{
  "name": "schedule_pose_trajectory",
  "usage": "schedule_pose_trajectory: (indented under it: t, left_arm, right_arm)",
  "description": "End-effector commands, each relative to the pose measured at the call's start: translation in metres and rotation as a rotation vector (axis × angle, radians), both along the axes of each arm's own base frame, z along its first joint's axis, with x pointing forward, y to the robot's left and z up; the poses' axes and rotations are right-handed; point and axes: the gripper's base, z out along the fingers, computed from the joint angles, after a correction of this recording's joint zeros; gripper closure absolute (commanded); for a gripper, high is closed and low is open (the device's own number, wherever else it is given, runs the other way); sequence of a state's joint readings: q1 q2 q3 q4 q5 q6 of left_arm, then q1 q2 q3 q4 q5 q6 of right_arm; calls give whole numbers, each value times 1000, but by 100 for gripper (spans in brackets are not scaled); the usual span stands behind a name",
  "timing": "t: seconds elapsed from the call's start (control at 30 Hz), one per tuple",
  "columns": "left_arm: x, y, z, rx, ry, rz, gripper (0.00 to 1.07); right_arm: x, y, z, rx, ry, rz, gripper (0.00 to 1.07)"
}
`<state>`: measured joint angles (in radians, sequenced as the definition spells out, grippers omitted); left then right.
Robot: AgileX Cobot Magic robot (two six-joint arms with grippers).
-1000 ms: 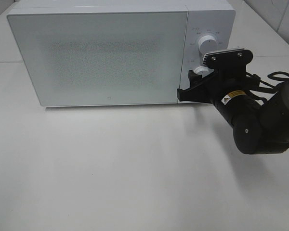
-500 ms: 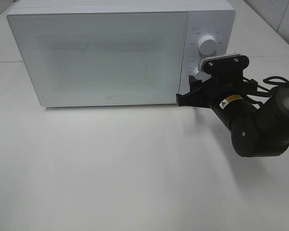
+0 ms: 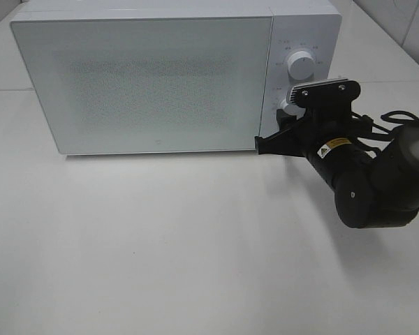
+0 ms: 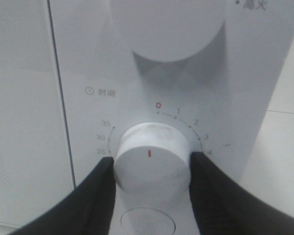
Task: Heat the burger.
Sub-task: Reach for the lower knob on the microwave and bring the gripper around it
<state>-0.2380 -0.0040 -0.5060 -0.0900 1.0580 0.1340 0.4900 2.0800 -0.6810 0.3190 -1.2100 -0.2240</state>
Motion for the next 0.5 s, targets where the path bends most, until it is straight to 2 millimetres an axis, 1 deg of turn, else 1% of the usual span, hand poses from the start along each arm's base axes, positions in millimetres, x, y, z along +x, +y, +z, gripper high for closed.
schedule_pose_trajectory:
  t: [0.03, 0.13, 0.17, 0.2, 0.23, 0.27, 0.3, 0.33, 0.37, 0.4, 0.43, 0.47, 0.5]
  left_arm:
    - [-2, 0, 0, -14, -30, 4, 106]
    - [-2, 0, 0, -14, -30, 4, 106]
    - [-2, 0, 0, -14, -30, 4, 106]
    - [-2, 0, 0, -14, -30, 4, 106]
    - [-2, 0, 0, -14, -30, 4, 106]
    - [-2, 0, 0, -14, -30, 4, 106]
    - [-2, 0, 0, -14, -30, 4, 106]
    - [-2, 0, 0, -14, -30, 4, 106]
    - [-2, 0, 0, -14, -30, 4, 106]
    - [-2, 0, 0, -14, -30, 4, 106]
    - [-2, 0, 0, -14, -30, 4, 106]
    - [-2, 0, 0, -14, -30, 4, 106]
    - [-2, 0, 0, -14, -30, 4, 106]
  right_arm:
    - [4, 0, 21, 69, -190, -16, 107]
    - [4, 0, 21, 111, -182, -21, 107]
    - [4, 0, 21, 143, -176, -25, 107]
    - [4, 0, 21, 219, -160, -35, 107]
    - [4, 0, 21, 219, -160, -35, 107]
    - [4, 0, 21, 301, -144, -45, 107]
    - [4, 0, 21, 301, -144, -45, 107]
    - [4, 0, 21, 349, -134, -52, 107]
    - [5, -1, 21, 441, -116, -69, 107]
    - [5, -1, 21, 441, -116, -69, 107]
    - [5, -2, 21, 539, -98, -89, 107]
    - [5, -2, 21, 539, -98, -89, 107]
    - [5, -2, 21, 654, -75, -108, 107]
